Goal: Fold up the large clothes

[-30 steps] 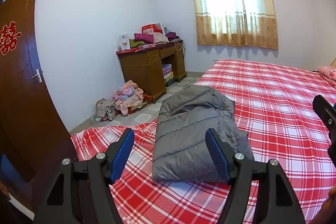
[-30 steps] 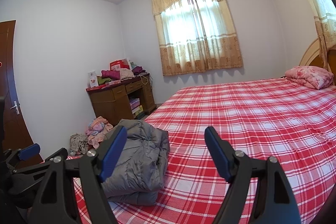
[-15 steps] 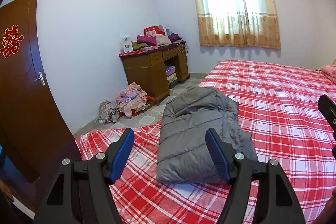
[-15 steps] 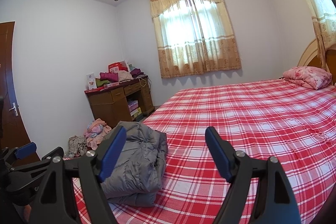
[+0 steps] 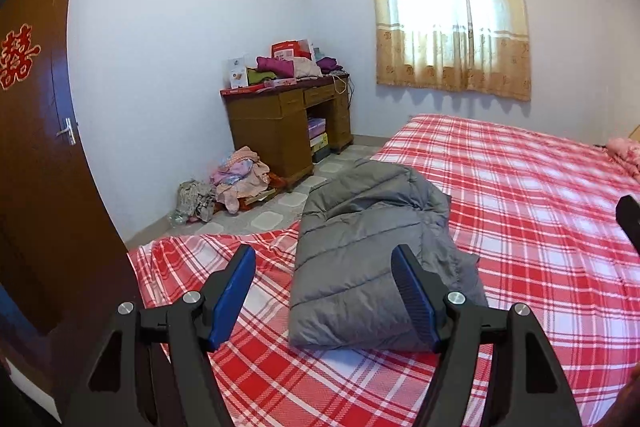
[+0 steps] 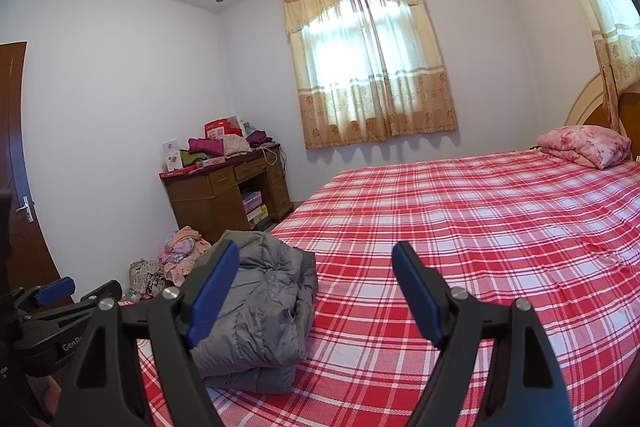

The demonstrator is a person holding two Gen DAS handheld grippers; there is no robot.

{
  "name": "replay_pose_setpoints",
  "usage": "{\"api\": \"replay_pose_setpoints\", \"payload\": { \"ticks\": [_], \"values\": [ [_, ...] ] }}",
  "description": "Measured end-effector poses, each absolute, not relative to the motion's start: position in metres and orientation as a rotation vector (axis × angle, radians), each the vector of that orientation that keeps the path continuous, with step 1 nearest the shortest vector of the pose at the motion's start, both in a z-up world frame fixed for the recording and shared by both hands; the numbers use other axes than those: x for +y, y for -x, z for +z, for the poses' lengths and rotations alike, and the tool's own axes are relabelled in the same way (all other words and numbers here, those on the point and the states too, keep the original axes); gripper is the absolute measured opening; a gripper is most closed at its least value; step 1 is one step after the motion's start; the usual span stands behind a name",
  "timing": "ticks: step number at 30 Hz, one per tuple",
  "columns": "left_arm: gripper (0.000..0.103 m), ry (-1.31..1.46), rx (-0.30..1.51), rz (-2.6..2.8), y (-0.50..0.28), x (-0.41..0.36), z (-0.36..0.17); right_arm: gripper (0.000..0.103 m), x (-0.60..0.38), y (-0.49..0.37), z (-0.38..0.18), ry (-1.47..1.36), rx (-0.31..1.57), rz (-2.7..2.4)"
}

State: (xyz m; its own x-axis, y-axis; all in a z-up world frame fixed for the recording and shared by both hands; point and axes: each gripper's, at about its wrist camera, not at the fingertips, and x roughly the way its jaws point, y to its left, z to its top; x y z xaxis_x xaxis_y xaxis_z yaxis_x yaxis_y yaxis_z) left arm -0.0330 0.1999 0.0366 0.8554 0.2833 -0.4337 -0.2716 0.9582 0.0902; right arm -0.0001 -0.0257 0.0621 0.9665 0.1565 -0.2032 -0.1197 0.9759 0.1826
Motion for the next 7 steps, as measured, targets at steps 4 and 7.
{"api": "replay_pose_setpoints", "payload": {
  "ticks": [4, 7],
  "values": [
    [0.071, -0.027, 0.472, 0.311, 0.0305, 0.2031, 0.0340, 0.082, -0.0248, -0.0020, 0.0601, -0.175, 0.230, 0.137],
    [0.071, -0.047, 0.496, 0.325, 0.0248, 0.2049, 0.0305, 0.082, -0.0255, -0.0038, 0.0586, -0.177, 0.239, 0.133]
  ]
}}
